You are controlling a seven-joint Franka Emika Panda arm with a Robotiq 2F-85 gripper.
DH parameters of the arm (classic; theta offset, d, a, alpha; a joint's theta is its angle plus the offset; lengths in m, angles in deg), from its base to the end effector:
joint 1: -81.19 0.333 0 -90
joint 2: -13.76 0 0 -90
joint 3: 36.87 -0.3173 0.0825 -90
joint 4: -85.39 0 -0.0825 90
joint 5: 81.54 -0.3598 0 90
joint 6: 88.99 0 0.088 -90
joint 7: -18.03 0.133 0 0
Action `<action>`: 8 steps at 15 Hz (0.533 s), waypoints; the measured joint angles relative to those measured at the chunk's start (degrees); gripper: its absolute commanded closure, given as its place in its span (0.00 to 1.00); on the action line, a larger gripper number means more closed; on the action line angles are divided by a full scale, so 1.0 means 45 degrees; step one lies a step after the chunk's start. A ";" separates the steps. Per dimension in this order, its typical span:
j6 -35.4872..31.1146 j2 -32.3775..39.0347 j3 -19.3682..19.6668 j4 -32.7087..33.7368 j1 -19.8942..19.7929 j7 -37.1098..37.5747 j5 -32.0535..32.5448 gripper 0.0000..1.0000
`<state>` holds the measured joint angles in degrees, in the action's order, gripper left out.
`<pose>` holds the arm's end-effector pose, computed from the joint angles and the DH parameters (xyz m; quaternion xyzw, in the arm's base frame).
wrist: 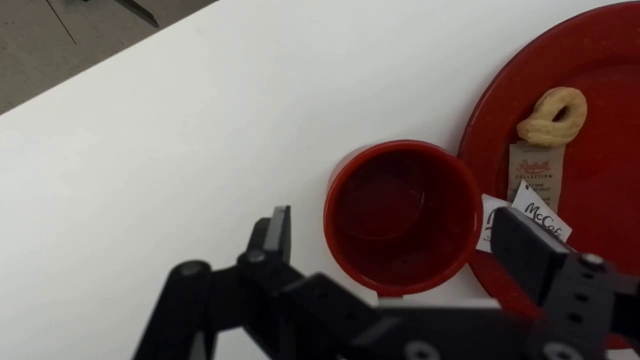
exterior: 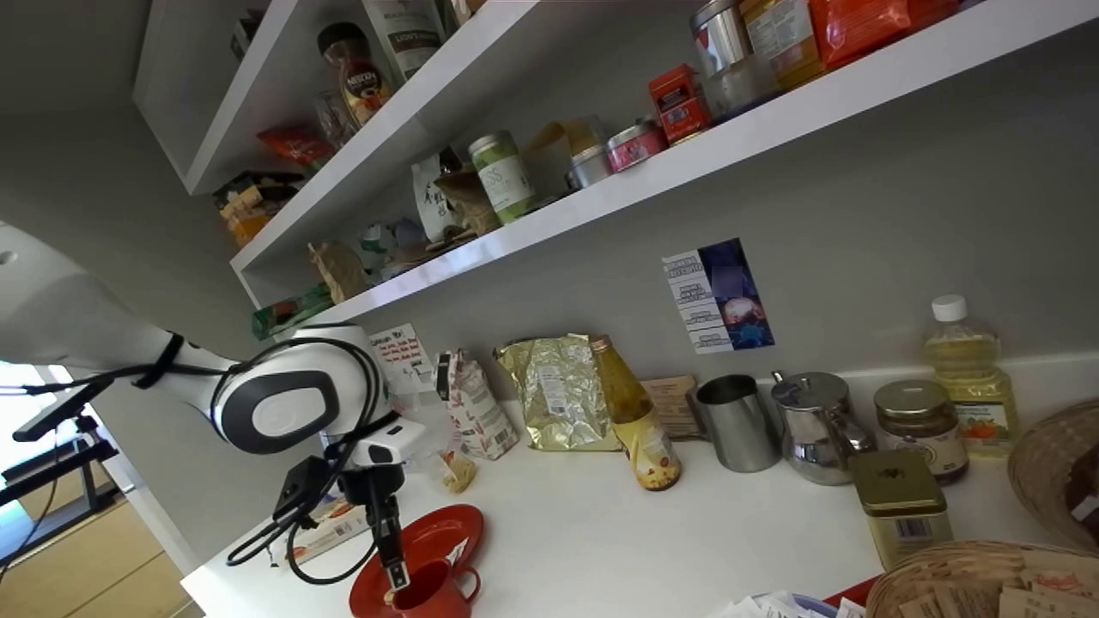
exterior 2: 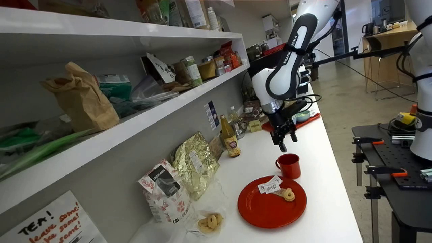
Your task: Put the orange cup on the orange plate
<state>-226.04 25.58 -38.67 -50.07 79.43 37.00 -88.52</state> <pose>0.4728 0.0039 0.2222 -0.9726 0.2109 0.0946 0.0253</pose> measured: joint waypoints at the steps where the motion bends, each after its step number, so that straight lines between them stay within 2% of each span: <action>1: 0.0002 0.0145 0.0000 0.0100 0.0019 0.0000 -0.0065 0.00; 8: 0.0008 0.1486 0.0000 0.0693 0.0302 0.0000 -0.0581 0.00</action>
<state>-226.00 32.27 -38.67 -46.95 80.79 37.00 -91.13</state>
